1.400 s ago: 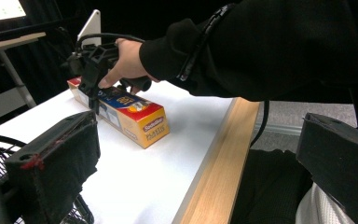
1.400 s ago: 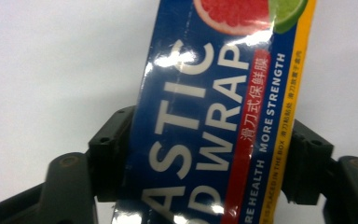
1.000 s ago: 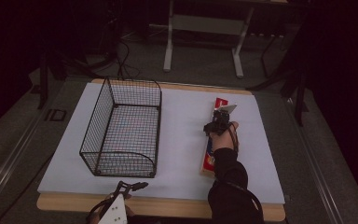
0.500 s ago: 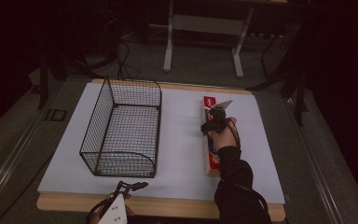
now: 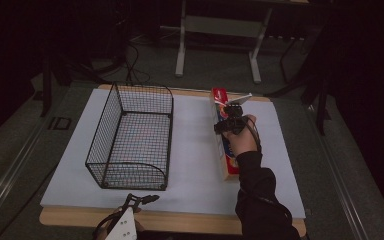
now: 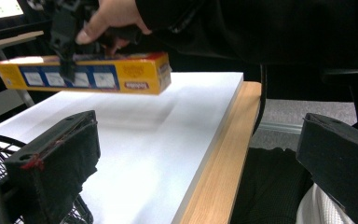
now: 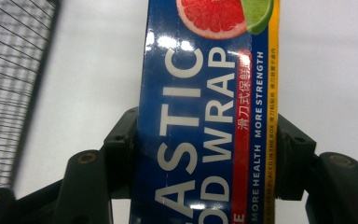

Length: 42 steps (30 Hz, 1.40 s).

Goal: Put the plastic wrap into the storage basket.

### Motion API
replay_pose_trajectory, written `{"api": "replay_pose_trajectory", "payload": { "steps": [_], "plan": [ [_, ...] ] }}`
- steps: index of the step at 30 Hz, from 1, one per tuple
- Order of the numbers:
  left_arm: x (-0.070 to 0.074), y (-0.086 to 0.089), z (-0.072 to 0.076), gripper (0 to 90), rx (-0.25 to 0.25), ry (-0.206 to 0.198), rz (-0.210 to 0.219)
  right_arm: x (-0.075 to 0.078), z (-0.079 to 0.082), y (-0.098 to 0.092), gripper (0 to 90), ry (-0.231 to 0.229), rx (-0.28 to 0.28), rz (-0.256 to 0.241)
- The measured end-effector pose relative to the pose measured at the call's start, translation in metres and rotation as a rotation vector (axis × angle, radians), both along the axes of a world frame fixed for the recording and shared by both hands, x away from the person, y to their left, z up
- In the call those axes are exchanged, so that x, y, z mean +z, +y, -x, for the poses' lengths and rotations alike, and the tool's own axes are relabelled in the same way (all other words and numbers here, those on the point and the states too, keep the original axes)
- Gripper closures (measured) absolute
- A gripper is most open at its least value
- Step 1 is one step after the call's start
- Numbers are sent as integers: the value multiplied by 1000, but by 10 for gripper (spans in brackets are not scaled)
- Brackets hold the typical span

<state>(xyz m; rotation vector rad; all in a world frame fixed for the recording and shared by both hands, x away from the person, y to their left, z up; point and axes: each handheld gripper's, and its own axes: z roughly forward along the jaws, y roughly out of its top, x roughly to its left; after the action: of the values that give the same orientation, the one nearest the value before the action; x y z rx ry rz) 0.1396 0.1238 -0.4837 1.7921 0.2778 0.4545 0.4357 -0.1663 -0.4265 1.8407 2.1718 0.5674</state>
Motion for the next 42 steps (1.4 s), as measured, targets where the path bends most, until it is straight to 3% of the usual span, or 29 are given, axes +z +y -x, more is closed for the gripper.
{"api": "replay_pose_trajectory", "payload": {
  "steps": [10,20,28,42],
  "plan": [
    [0,0,0,0,-1,0,-1,35,7,17,391,-75,61,-36],
    [0,0,0,0,-5,3,1,74,21,55,392,-168,180,-44],
    [0,0,0,0,-5,4,2,89,25,76,392,-210,228,-61],
    [1,1,2,0,-11,4,4,106,24,126,392,-242,307,-73]
  ]
}}
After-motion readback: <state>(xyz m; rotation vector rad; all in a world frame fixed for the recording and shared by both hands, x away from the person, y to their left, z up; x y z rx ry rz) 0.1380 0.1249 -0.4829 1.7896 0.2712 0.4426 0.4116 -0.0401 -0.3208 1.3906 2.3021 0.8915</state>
